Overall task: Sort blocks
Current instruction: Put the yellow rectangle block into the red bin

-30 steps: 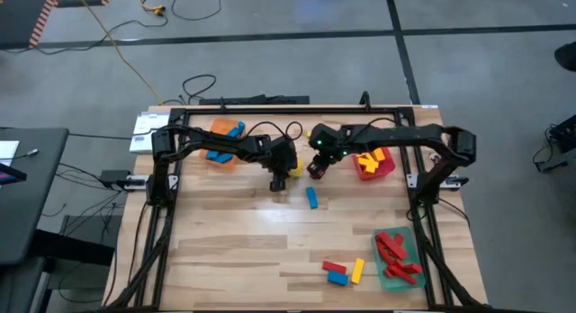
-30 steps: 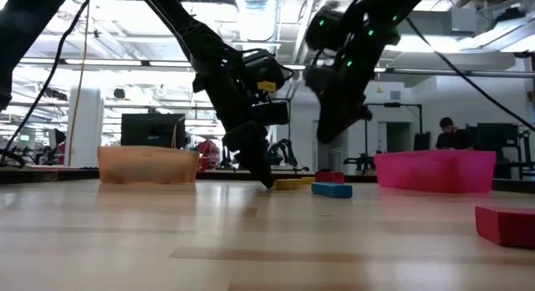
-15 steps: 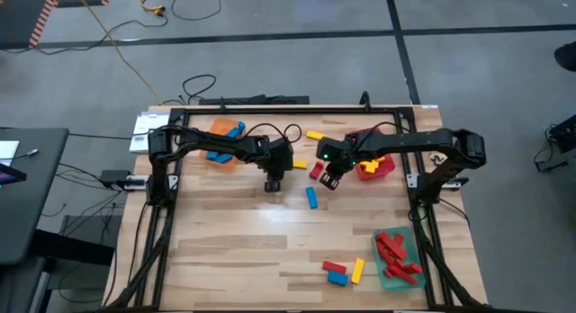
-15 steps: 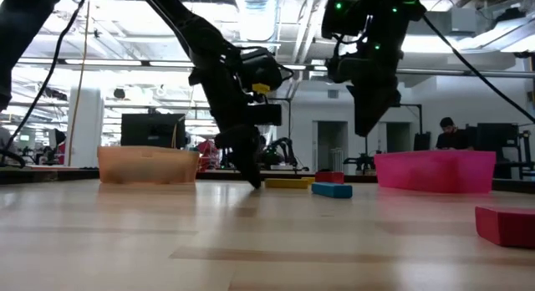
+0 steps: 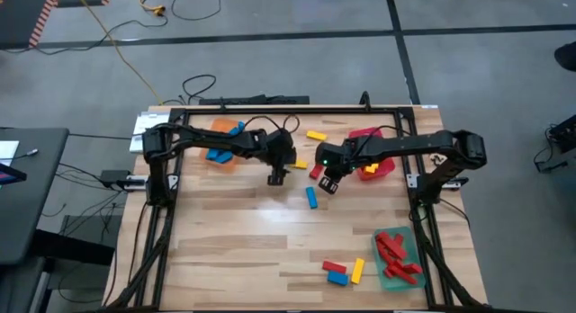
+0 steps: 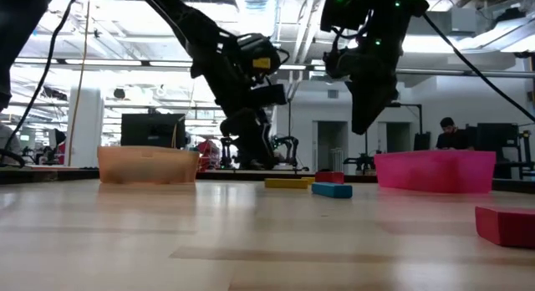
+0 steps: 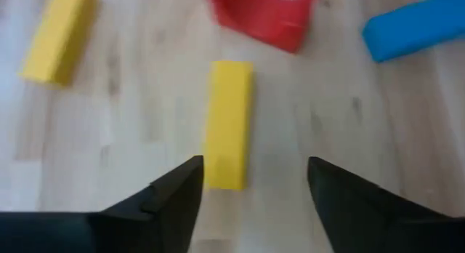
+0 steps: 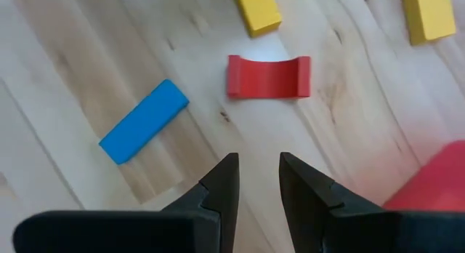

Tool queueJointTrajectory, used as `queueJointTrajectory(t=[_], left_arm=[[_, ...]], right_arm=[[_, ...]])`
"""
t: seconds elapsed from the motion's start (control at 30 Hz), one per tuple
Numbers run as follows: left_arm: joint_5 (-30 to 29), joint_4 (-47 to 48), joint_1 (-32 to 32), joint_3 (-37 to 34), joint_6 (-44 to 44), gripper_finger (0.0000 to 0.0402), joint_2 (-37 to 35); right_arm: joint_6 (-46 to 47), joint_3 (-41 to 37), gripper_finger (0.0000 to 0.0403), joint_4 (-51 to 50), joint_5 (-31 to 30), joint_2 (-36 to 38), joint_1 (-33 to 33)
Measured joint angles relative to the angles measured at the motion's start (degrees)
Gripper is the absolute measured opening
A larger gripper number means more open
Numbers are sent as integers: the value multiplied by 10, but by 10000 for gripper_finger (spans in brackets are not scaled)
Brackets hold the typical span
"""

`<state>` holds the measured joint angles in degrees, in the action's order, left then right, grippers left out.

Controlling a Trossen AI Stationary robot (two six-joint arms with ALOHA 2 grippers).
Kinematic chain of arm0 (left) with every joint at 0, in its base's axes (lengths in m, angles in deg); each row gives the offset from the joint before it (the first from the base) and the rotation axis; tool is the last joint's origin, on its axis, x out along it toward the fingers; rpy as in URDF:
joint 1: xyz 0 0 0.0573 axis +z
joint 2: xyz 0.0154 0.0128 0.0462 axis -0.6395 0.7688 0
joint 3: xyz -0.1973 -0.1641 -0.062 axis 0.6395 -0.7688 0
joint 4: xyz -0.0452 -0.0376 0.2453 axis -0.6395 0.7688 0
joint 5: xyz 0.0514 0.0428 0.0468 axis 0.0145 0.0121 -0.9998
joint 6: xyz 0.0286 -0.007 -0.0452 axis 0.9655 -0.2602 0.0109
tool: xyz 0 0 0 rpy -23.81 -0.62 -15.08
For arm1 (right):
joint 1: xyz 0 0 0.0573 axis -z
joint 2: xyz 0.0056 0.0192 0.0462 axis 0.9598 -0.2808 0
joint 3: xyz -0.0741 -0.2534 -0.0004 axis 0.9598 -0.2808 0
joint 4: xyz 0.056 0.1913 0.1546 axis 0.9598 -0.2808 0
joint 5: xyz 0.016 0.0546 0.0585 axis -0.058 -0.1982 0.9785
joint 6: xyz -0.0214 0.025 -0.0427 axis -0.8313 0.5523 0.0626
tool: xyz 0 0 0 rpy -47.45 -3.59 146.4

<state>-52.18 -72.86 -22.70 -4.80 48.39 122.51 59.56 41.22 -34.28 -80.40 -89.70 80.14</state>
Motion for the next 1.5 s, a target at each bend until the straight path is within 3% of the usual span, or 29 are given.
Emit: queueJointTrajectory(t=[0.13, 0.37, 0.77, 0.9, 1.2, 1.5], left_arm=[[30, -2, 26, 1, -21, 274, 0], [103, -15, 47, 0, -31, 274, 22], [91, -40, 46, 4, -28, 257, 72], [87, -47, 43, 6, -28, 228, 78], [89, -55, 42, 6, -13, 103, 80], [86, -20, 33, 6, -10, 102, 73]], right_arm=[[0, 0, 118, 7, 0, 0, -10], [0, 0, 118, 40, 0, 0, -16], [1, 0, 118, 67, 0, 0, -19], [1, 0, 118, 71, -1, 0, -19], [5, 0, 118, 73, -9, 0, -20], [3, 0, 118, 66, -11, 0, -35]])
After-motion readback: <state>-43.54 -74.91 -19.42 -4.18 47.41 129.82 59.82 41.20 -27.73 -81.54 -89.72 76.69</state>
